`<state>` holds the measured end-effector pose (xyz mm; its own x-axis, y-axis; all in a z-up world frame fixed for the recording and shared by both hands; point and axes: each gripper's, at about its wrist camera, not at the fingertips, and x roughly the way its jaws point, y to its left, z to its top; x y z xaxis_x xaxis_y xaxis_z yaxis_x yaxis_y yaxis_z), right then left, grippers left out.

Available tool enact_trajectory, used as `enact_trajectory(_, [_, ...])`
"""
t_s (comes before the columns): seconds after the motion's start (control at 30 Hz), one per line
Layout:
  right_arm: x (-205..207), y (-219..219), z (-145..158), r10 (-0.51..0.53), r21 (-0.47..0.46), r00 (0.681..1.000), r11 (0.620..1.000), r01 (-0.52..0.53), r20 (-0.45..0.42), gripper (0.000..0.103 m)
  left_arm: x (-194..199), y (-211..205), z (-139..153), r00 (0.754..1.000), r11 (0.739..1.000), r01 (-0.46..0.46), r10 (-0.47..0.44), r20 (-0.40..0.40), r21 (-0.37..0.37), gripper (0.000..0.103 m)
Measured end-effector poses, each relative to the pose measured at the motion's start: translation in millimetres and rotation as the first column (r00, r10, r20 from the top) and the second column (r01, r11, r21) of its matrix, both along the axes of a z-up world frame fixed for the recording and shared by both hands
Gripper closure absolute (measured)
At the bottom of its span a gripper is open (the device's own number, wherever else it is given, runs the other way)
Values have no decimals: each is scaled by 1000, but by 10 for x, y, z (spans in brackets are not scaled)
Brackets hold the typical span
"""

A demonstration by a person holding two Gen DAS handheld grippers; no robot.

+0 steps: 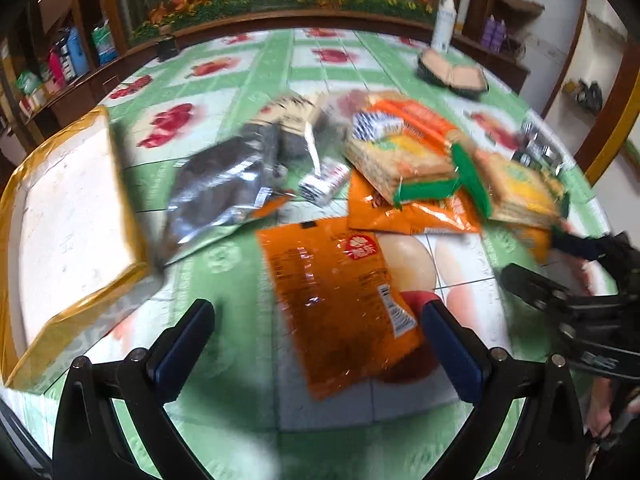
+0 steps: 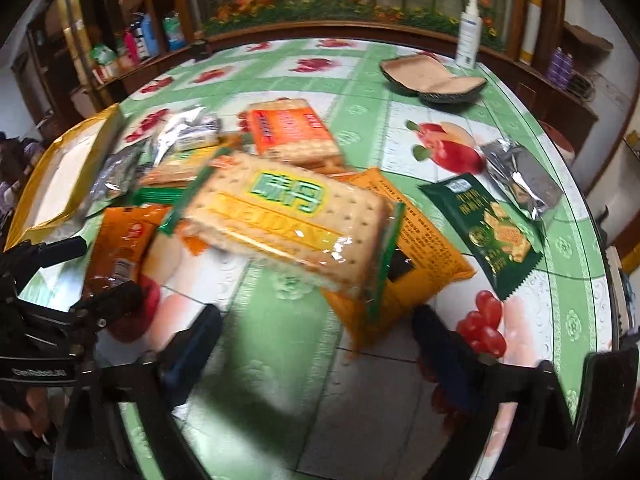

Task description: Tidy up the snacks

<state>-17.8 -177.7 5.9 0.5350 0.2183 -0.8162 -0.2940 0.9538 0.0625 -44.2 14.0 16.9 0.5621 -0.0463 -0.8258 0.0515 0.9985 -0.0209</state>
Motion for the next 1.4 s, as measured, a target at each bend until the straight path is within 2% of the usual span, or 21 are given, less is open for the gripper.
enact_trajectory(0.03, [-12,37,5,12,-11,1000,1000,-12,15,28,-30,32,28,1000,1000,3,-3,2,-10,0])
enact_trajectory(0.1, [-23,99,22,53,-24,999,998,-53,12,37,-94,82,66,1000,1000,4,-4,21,-3,0])
enact_trajectory(0.17, [-63,125,48,116,33,993,993,-116,-10,45,-164,150,95,1000,1000,5,-5,26,-16,0])
enact_trajectory(0.2, [-94,158,54,155,65,988,986,-153,-14,55,-206,196,97,1000,999,5,-4,24,-36,1])
enact_trajectory(0.23, [-114,172,61,196,97,980,977,-192,-31,61,-234,229,99,1000,999,4,-3,24,-51,8])
enact_trajectory(0.27, [-150,182,80,259,160,964,955,-248,-53,61,-266,260,104,1000,997,8,-6,23,-77,18])
enact_trajectory(0.3, [-204,169,123,300,216,952,935,-282,-55,61,-287,292,110,1000,995,16,-14,17,-100,22])
enact_trajectory(0.37, [-255,116,253,333,280,943,907,-316,-14,61,-286,334,102,1000,992,13,-14,0,-126,26])
enact_trajectory(0.4, [-267,106,314,332,278,943,905,-323,16,61,-284,338,100,1000,990,13,-13,2,-141,26])
enact_trajectory(0.5, [-270,102,505,285,157,949,940,-304,132,60,-291,310,102,1000,985,23,-23,-1,-169,26])
enact_trajectory(0.6, [-103,172,540,255,26,945,964,-266,205,43,-284,269,78,1000,986,24,-27,-13,-163,26])
enact_trajectory(0.63, [-53,136,555,250,16,945,966,-259,210,42,-279,259,65,999,986,24,-28,-21,-166,26])
enact_trajectory(0.73, [226,118,491,250,6,952,967,-255,177,42,-272,242,45,999,987,26,-32,-34,-162,26])
enact_trajectory(0.8, [401,68,405,232,63,962,968,-243,145,41,-263,237,29,999,989,22,-28,-37,-149,26])
enact_trajectory(0.9, [415,-9,377,239,119,966,961,-250,102,39,-239,235,-2,999,989,15,-22,-45,-146,26])
enact_trajectory(0.97, [369,-14,379,289,136,954,945,-298,82,34,-226,224,-13,998,991,14,-21,-51,-132,26])
enact_trajectory(1.07, [243,-39,362,414,268,910,876,-401,8,31,-219,201,-14,999,993,14,-20,-46,-114,26])
enact_trajectory(1.17, [77,0,390,478,277,878,841,-464,21,31,-224,181,-16,999,995,12,-16,-41,-96,26])
enact_trajectory(1.27, [71,-30,437,431,242,901,869,-431,57,30,-221,184,-27,999,997,6,-9,-43,-80,26])
enact_trajectory(1.4, [111,6,318,444,256,896,867,-427,-10,30,-223,219,-26,999,997,-6,3,-45,-72,26])
